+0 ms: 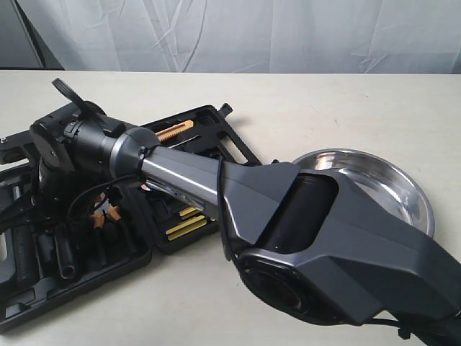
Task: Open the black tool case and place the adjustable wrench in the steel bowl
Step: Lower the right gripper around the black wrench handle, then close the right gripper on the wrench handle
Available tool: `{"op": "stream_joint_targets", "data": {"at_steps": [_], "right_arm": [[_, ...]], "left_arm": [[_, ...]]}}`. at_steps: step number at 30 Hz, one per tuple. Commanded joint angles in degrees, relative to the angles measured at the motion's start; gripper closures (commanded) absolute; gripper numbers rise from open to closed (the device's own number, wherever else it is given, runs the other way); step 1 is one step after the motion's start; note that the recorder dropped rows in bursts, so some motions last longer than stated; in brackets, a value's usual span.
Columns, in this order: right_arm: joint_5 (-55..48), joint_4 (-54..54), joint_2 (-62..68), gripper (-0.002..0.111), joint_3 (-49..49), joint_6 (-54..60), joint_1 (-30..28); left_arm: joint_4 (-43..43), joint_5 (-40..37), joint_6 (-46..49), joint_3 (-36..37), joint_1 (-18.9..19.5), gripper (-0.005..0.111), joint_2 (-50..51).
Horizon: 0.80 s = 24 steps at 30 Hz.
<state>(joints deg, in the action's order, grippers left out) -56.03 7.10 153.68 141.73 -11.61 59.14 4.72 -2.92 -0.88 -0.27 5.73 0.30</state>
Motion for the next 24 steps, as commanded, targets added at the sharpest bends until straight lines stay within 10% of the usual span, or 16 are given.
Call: {"op": "stream_joint_targets", "data": {"at_steps": [1, 7, 12, 24], "right_arm": [[-1.9, -3.0, 2.0, 0.102, -1.1, 1.9, -0.1], [-2.2, -3.8, 2.0, 0.085, -1.1, 3.3, -0.1], [-2.2, -4.7, 2.1, 0.109, -1.1, 5.6, -0.1], [-3.1, -7.1, -1.3, 0.109, -0.9, 5.6, -0.1]], "left_arm": [[0.1, 0.0, 0.0, 0.3, -0.3, 0.107, -0.3], [0.1, 0.0, 0.0, 0.3, -0.3, 0.107, -0.3], [0.1, 0.0, 0.0, 0.3, -0.3, 0.107, -0.3], [0.1, 0.0, 0.0, 0.3, -0.3, 0.107, -0.3]]}}
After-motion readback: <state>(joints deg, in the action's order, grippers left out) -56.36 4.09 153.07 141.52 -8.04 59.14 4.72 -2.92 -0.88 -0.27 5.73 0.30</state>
